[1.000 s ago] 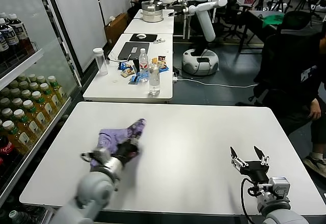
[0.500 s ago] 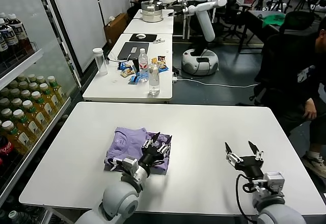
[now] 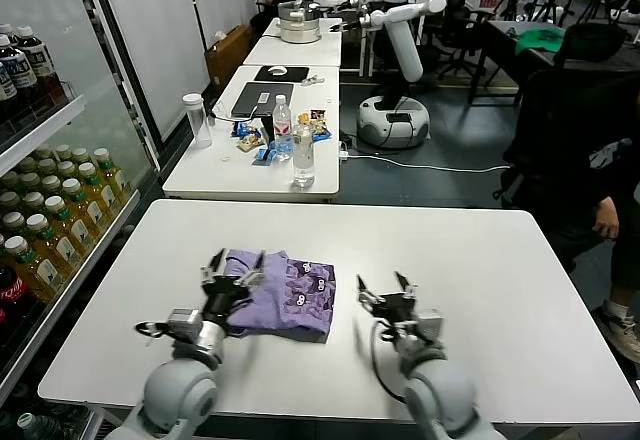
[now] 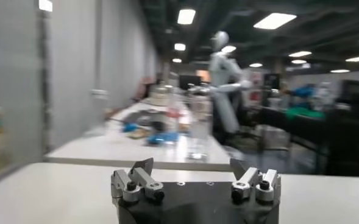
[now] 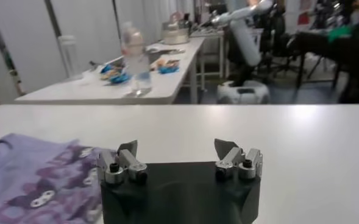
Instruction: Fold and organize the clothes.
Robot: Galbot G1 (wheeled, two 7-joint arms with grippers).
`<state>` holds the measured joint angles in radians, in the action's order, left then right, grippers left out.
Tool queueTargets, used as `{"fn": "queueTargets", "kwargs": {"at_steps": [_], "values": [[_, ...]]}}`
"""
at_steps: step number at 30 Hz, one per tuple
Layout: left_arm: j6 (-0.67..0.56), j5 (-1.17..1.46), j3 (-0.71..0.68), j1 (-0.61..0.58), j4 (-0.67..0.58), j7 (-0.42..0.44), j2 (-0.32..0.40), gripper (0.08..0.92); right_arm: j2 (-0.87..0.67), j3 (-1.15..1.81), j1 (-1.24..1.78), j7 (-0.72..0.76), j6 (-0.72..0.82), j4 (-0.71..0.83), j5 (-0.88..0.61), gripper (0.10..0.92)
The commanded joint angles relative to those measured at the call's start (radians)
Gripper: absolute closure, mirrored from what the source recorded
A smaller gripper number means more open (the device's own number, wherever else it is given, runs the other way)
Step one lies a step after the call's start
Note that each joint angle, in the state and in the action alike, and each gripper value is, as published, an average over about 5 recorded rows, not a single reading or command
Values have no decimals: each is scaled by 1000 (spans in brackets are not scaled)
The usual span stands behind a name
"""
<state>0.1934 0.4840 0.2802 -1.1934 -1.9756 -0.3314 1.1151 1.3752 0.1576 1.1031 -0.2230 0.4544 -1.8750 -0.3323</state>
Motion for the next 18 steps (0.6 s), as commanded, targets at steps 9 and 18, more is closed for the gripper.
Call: {"fn": "queueTargets", "kwargs": {"at_steps": [9,18], "values": [[-44,1,204,-102,-6,-37,2,177,134,-211,-224,-96,51,340,37,203],[-36,-4,182,-94,-8,-39,9,177,91,-196,-182,-106,67,269,-31,318]]}}
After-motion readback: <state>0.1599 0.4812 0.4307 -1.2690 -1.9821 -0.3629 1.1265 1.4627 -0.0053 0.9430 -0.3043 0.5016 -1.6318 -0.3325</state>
